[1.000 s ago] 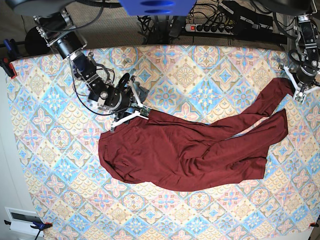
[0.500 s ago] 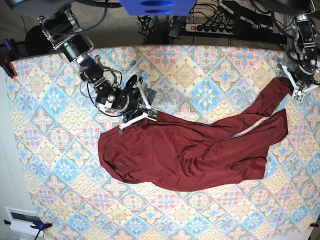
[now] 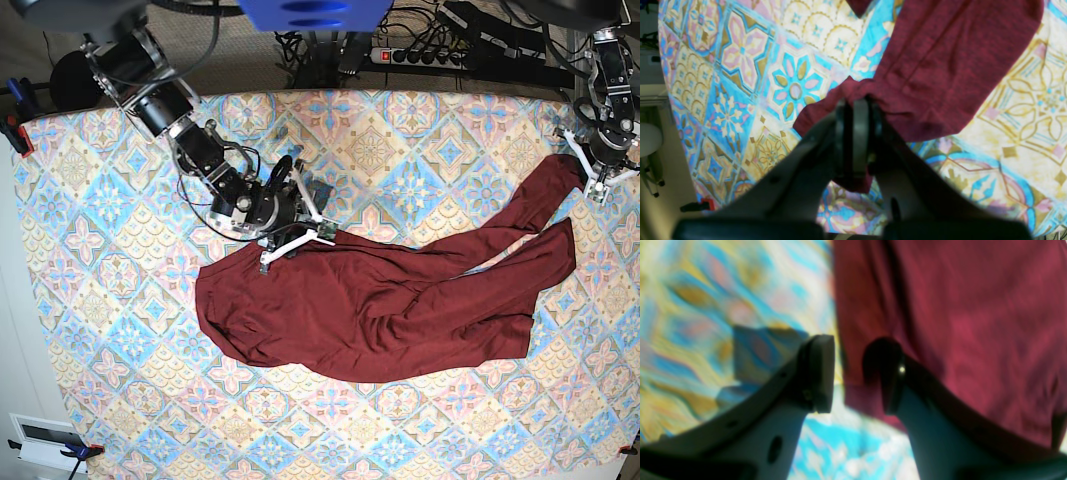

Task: Layout the t-shirt on the table in an organized manner, then fold the t-shirt properly
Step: 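Grasp the shirt's bunched end with the right gripper and lift it, then pull the shirt ends apart with both grippers to flatten it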

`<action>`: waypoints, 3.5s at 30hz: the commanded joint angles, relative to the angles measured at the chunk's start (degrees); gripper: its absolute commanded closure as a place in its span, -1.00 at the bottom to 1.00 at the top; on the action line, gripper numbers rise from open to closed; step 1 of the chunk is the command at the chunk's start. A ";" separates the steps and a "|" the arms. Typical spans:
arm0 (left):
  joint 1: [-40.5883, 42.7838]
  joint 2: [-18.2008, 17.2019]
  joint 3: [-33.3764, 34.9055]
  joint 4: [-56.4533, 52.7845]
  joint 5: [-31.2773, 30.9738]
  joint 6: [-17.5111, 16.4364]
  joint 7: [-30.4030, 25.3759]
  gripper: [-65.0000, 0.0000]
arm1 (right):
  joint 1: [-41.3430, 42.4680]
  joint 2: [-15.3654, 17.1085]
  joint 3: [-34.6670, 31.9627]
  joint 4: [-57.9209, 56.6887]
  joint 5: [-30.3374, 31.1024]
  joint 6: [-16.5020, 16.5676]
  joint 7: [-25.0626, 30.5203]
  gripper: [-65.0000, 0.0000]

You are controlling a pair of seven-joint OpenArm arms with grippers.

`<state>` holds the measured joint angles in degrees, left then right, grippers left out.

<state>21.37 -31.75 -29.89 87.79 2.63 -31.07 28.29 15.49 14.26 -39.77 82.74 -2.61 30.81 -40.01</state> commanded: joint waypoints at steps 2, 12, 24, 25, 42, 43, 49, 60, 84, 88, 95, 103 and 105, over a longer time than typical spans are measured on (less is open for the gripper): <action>-0.13 -1.44 -0.48 0.78 -0.30 0.61 -0.82 1.00 | 0.73 0.64 -0.01 0.29 0.19 0.27 -0.39 0.40; -0.13 -1.44 -0.48 0.78 -0.30 0.52 -0.91 1.00 | 0.47 3.63 2.54 1.52 0.19 0.27 -0.65 1.00; -0.40 -1.44 -0.48 0.78 -0.30 0.52 -1.09 1.00 | 0.12 8.11 6.32 13.04 0.19 0.27 -0.56 1.00; -0.40 -1.44 -0.48 0.78 -0.30 0.52 -1.09 1.00 | -0.58 8.11 6.41 13.30 0.19 0.27 -0.47 1.00; -0.22 -1.44 -0.40 0.78 -0.30 0.52 -1.17 1.00 | -1.02 7.94 4.21 7.41 0.19 0.27 -0.74 0.29; -0.22 -1.44 -0.40 0.78 -0.30 0.52 -1.17 1.00 | -1.02 7.94 3.42 6.89 0.19 0.27 -0.65 0.29; -0.40 -1.44 1.54 0.78 -0.30 0.52 -1.17 1.00 | -0.94 7.94 0.52 2.67 0.11 0.27 -0.30 0.29; -0.31 -1.44 1.27 0.78 -0.39 0.52 -1.17 1.00 | 2.58 7.94 0.34 1.44 0.11 0.27 -0.21 0.29; -0.31 -1.44 1.45 0.78 -0.39 0.52 -1.17 1.00 | 9.53 3.80 -4.76 -12.01 0.11 0.27 1.72 0.30; -0.22 -1.44 1.45 0.78 -0.39 0.52 -1.26 1.00 | 9.53 3.80 -4.76 -12.28 0.11 0.27 1.64 0.53; -0.22 -1.44 1.45 0.78 -0.48 0.52 -1.26 1.00 | 9.09 4.24 -4.76 -11.49 0.11 0.27 1.20 0.99; -0.49 -1.44 1.27 0.87 -0.57 0.52 -1.35 1.00 | 5.92 11.98 -4.14 0.91 0.19 0.27 -0.47 1.00; -0.57 -1.35 1.27 1.05 -0.66 0.52 -1.35 1.00 | 4.51 13.74 -4.06 3.90 0.28 0.27 -1.62 1.00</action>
<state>21.10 -31.70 -28.05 87.85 2.37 -31.05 27.86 18.74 28.08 -44.14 85.69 -2.85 31.20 -42.50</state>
